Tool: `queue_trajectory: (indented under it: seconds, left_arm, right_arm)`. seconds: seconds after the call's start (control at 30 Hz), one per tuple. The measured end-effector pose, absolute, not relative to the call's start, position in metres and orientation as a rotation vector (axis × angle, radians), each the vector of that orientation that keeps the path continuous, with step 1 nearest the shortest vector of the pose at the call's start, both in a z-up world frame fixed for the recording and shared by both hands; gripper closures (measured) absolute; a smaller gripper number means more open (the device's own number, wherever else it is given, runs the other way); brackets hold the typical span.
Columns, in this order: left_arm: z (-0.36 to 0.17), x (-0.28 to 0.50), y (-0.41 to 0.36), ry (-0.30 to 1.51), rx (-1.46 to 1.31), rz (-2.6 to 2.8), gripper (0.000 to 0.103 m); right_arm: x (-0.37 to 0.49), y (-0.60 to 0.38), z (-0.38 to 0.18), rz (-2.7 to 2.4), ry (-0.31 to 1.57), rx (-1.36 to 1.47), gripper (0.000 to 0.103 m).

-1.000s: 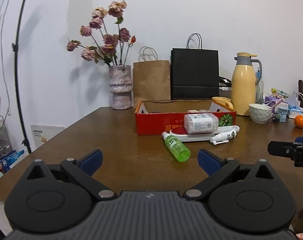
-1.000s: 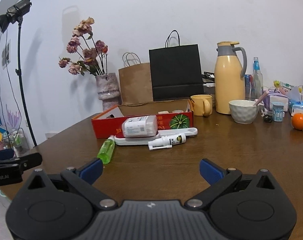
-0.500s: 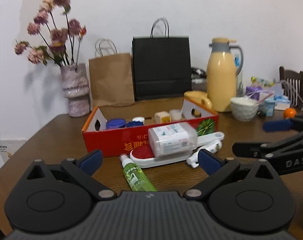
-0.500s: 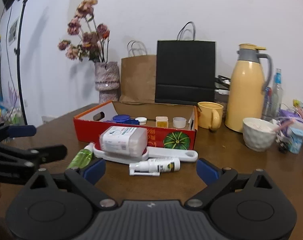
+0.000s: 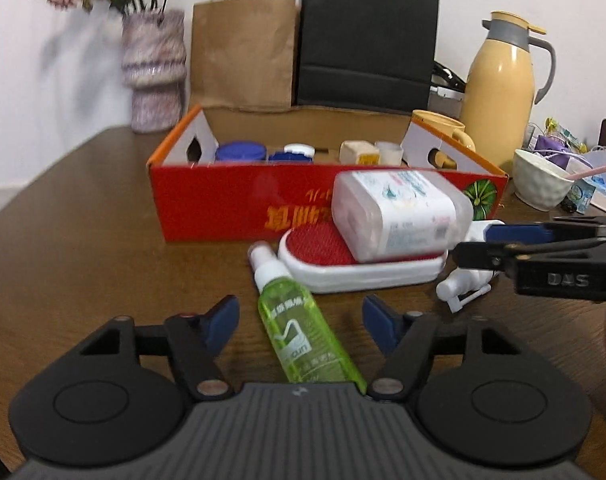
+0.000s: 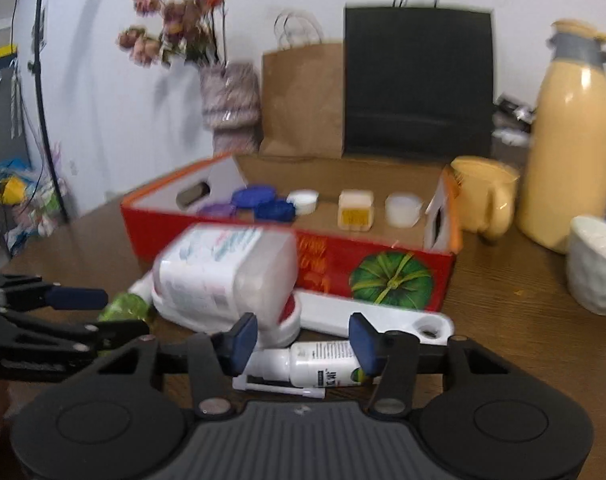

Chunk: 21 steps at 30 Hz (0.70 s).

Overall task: Organize rigid objects
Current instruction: 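Grasp the green spray bottle with the left tool while the right tool grasps the white spray bottle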

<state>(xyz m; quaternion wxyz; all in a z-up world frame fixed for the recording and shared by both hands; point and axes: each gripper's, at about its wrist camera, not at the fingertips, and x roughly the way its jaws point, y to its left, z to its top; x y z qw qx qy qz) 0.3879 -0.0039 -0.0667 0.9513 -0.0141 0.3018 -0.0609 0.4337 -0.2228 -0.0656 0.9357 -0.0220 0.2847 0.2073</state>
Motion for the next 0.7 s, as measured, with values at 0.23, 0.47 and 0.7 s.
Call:
queue_trajectory:
  seconds: [0.23,0.47,0.7]
  left_arm:
    - [-0.068,0.363,0.006,0.617,-0.037,-0.132,0.066]
    - [-0.067,0.314,0.009,0.613,-0.030,-0.157,0.069]
    - [-0.071,0.310,-0.002,0.604,0.022,-0.168,0.049]
  right_arm:
    - [0.420,-0.239,-0.069,0.367,0.643,-0.011,0.055]
    - [0.365,-0.261,-0.068,0.439,0.655,0.019,0.035]
    - [0.336,-0.268,-0.072,0.465,0.639,-0.041,0.032]
